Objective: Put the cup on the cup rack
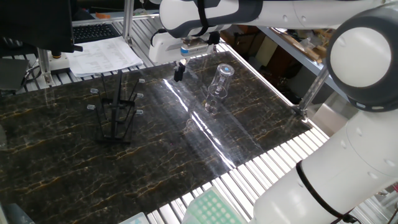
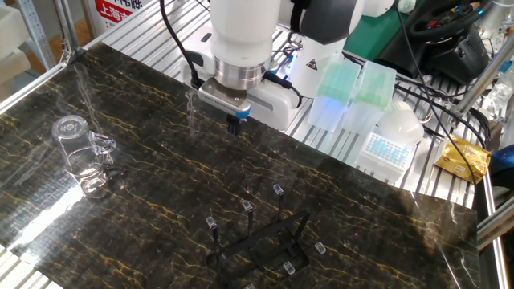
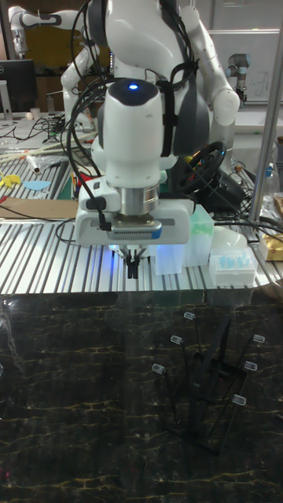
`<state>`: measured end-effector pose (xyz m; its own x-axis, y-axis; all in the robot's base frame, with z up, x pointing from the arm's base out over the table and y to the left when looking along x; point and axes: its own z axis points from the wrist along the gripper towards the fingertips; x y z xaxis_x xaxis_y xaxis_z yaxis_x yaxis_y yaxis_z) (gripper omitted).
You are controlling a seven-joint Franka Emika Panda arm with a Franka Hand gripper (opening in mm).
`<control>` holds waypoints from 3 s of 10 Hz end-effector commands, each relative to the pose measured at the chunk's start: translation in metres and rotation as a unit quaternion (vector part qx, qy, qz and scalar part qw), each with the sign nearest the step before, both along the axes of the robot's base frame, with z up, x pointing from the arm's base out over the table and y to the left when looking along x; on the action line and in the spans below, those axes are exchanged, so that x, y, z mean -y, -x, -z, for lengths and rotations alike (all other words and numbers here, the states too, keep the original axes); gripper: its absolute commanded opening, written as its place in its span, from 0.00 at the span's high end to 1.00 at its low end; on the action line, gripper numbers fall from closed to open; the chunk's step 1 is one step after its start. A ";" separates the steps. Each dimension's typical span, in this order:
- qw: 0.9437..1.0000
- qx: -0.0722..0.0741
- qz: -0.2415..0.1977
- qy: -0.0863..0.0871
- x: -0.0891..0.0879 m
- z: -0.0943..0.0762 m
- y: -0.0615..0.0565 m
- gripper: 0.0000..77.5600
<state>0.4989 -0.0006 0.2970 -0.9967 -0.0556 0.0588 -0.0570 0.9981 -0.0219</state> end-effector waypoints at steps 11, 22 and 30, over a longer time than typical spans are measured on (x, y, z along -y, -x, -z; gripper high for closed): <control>1.000 0.004 0.020 0.003 0.082 0.026 -0.014 1.00; 0.998 0.027 0.053 0.003 0.100 0.043 -0.041 1.00; 0.997 0.021 0.069 0.006 0.102 0.043 -0.040 1.00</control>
<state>0.5385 -0.1029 0.2525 -0.9972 0.0719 0.0193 0.0710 0.9965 -0.0437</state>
